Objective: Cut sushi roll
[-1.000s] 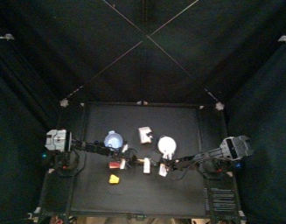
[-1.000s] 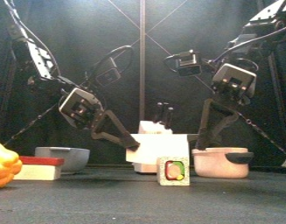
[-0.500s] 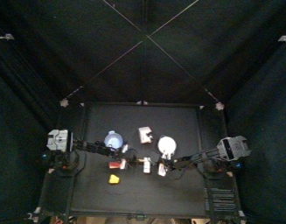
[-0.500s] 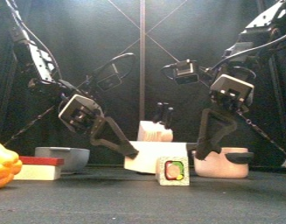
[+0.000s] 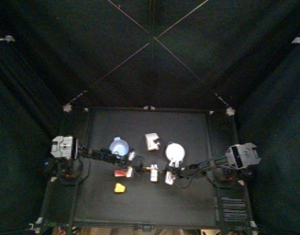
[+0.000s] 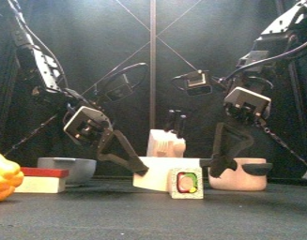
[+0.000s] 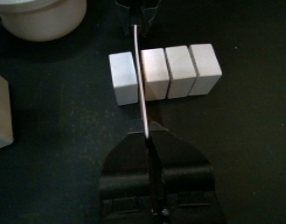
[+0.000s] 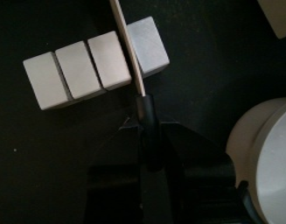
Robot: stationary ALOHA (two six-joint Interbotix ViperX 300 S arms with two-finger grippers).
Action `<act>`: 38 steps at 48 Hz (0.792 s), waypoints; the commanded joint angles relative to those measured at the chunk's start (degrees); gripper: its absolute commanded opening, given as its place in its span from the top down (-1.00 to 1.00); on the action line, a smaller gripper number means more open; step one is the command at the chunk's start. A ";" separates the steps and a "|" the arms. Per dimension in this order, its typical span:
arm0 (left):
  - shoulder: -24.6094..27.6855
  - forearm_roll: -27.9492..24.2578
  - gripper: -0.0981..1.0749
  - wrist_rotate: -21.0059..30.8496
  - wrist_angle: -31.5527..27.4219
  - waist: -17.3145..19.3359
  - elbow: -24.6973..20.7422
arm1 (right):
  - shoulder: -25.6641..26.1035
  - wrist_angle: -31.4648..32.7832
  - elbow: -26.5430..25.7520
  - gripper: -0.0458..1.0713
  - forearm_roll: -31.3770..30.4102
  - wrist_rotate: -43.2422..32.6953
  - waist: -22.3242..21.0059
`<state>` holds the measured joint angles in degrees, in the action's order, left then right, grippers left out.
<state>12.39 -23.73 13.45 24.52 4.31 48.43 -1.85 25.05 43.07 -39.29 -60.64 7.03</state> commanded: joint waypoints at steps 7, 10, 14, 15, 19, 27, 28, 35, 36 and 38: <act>-0.26 -0.53 0.45 0.00 -1.76 0.70 1.23 | 0.88 2.29 0.70 0.29 0.62 -0.26 -3.87; -0.35 -0.53 0.45 -0.09 -1.76 0.97 1.14 | 0.97 2.29 0.62 0.29 0.44 -0.35 -4.22; -0.53 -0.70 0.45 -0.09 -1.76 1.23 1.05 | 1.05 2.29 0.44 0.29 0.35 -0.26 -4.66; -0.62 -0.79 0.45 -0.09 -1.67 1.32 0.97 | 1.05 2.29 0.44 0.29 0.35 -0.26 -4.75; -0.88 -1.23 0.45 -0.09 -1.76 1.85 0.79 | 1.14 2.29 0.35 0.29 0.18 -0.26 -5.19; -1.49 -1.93 0.45 -0.09 -1.76 2.02 0.62 | 1.85 2.29 0.09 0.29 0.18 -0.26 -5.54; -1.58 -1.93 0.45 0.00 -1.76 2.02 0.62 | 1.93 2.20 0.09 0.29 0.18 -0.26 -5.45; -3.60 -2.11 0.45 -0.09 -1.76 1.58 0.62 | 4.48 2.20 -0.35 0.29 -0.53 -0.09 -4.75; -4.13 -2.20 0.45 -0.09 -1.76 1.67 0.62 | 5.01 2.29 -0.44 0.29 -0.79 -0.18 -4.48; -5.01 -2.37 0.45 -0.09 -1.67 1.58 0.70 | 5.98 2.11 -0.44 0.29 -1.32 -0.26 -4.13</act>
<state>9.58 -25.22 13.45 23.55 6.59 47.99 0.62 25.58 42.63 -39.99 -60.38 3.43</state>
